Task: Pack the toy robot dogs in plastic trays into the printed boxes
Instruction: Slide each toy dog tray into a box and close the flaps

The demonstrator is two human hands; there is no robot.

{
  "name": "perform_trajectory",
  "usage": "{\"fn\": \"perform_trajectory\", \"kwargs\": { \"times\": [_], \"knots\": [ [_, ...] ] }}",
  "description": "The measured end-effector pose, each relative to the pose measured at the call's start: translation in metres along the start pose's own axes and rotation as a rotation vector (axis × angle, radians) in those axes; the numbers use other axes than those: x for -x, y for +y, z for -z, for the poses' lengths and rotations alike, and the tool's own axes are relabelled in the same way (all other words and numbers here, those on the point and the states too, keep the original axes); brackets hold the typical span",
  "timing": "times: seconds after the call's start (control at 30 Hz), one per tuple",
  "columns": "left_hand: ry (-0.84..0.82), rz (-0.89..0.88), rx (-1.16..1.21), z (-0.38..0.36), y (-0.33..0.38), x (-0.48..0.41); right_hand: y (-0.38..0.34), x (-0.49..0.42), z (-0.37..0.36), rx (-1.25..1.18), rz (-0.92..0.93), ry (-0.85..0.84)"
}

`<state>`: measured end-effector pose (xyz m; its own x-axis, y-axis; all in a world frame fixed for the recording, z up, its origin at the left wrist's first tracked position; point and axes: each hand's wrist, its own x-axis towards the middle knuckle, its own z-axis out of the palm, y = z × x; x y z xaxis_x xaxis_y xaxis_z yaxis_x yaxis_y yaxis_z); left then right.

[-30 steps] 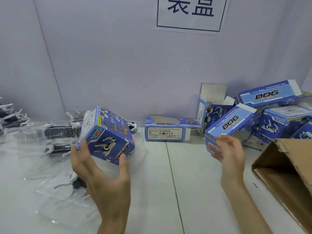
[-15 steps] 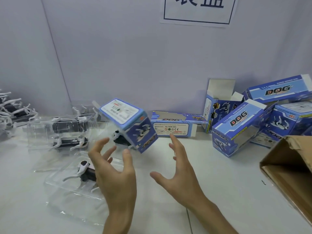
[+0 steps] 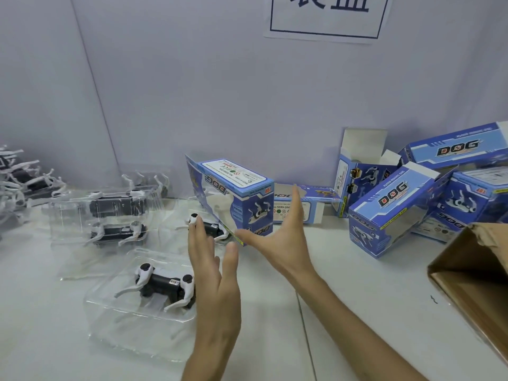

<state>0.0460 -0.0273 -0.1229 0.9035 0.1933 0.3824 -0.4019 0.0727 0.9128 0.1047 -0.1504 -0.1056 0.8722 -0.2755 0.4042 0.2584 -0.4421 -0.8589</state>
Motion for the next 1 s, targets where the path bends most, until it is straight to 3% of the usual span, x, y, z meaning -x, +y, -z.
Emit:
{"fn": "perform_trajectory", "kwargs": {
  "times": [0.1, 0.17, 0.27, 0.37, 0.5, 0.7, 0.83, 0.93, 1.0],
  "knots": [
    [-0.013, 0.044, 0.052, 0.002, 0.002, -0.001, -0.010, -0.014, -0.020, 0.077, 0.038, 0.009],
    [-0.045, 0.075, 0.091, 0.001, 0.004, -0.001, -0.015, -0.017, -0.022, 0.132, 0.058, 0.101],
    [-0.107, 0.173, 0.163, -0.001, 0.007, -0.001, -0.019, -0.018, -0.001, -0.186, -0.039, 0.198],
    [-0.163, 0.249, 0.190, -0.002, 0.007, -0.001, -0.011, -0.008, 0.035, -0.683, -0.160, -0.023],
    [-0.159, 0.305, 0.230, -0.005, 0.006, -0.001, 0.018, 0.018, 0.056, -0.881, -0.284, -0.324],
    [-0.107, 0.377, 0.288, 0.001, 0.005, -0.005, 0.026, 0.031, 0.052, -0.747, -0.223, -0.444],
    [-0.119, 0.392, 0.527, 0.008, 0.010, -0.008, 0.023, 0.036, 0.056, -0.822, -0.112, -0.451],
    [-0.229, 0.408, 0.696, 0.010, 0.018, -0.005, 0.020, 0.053, 0.033, -0.432, -0.094, -0.285],
    [-0.273, 0.454, 0.711, 0.012, 0.024, -0.002, 0.021, 0.071, 0.010, -0.133, 0.005, -0.339]
  ]
}}
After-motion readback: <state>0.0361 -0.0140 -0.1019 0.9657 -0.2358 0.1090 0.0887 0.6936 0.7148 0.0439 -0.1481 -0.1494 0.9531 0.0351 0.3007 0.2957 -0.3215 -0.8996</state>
